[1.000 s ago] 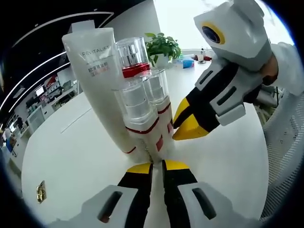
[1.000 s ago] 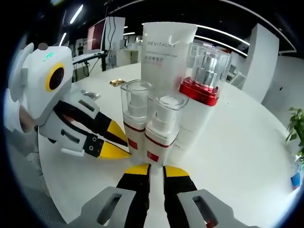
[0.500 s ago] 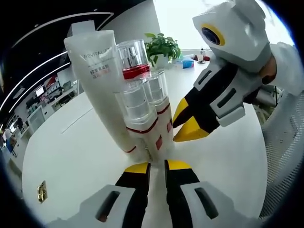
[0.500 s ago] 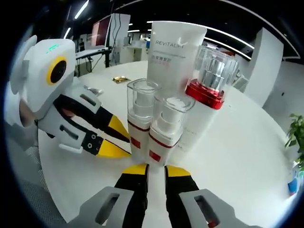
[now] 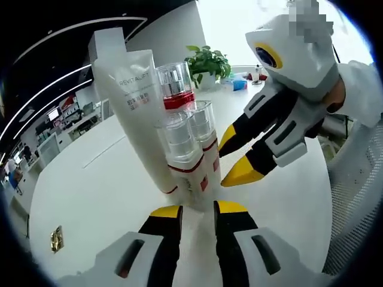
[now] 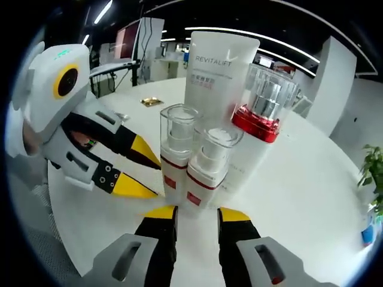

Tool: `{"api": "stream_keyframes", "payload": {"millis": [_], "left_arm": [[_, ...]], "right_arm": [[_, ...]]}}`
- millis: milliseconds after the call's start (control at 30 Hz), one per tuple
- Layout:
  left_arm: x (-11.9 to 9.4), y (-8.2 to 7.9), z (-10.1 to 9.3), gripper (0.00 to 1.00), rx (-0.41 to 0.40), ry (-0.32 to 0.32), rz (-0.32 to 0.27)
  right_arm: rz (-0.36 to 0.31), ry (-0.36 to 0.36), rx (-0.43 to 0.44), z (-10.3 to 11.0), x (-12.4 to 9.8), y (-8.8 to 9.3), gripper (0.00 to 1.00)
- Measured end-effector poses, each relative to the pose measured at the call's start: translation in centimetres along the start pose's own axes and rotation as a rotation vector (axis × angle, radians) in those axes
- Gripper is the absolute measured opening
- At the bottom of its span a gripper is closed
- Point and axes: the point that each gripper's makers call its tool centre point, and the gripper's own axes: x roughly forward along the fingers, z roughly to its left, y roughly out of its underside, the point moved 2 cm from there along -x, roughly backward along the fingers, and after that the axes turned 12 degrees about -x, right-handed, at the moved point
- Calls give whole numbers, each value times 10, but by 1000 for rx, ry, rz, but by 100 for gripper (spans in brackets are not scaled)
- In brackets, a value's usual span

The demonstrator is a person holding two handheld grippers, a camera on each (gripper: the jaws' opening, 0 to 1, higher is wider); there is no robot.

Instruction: Arrange the skincare products in the storage area until every visible bottle or jar stands upright without overlapping.

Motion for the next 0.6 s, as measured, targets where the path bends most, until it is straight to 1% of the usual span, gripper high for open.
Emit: {"api": "stream_keyframes", "payload": {"millis": [167, 300, 433, 600], "left_arm": [[-6, -2, 2, 29, -12, -8, -3], [-10, -7, 4, 33, -28, -6, -20], [-13, -10, 3, 40, -37, -6, -21], [-19, -10, 8, 49, -45, -22, -12]], "right_arm": [[-3, 5, 0, 0, -2, -1, 30], [-8, 10, -2, 0, -4, -3, 38], [-6, 8, -9, 2, -5, -3, 43], [-13, 11, -9, 3, -10, -7, 55]]}}
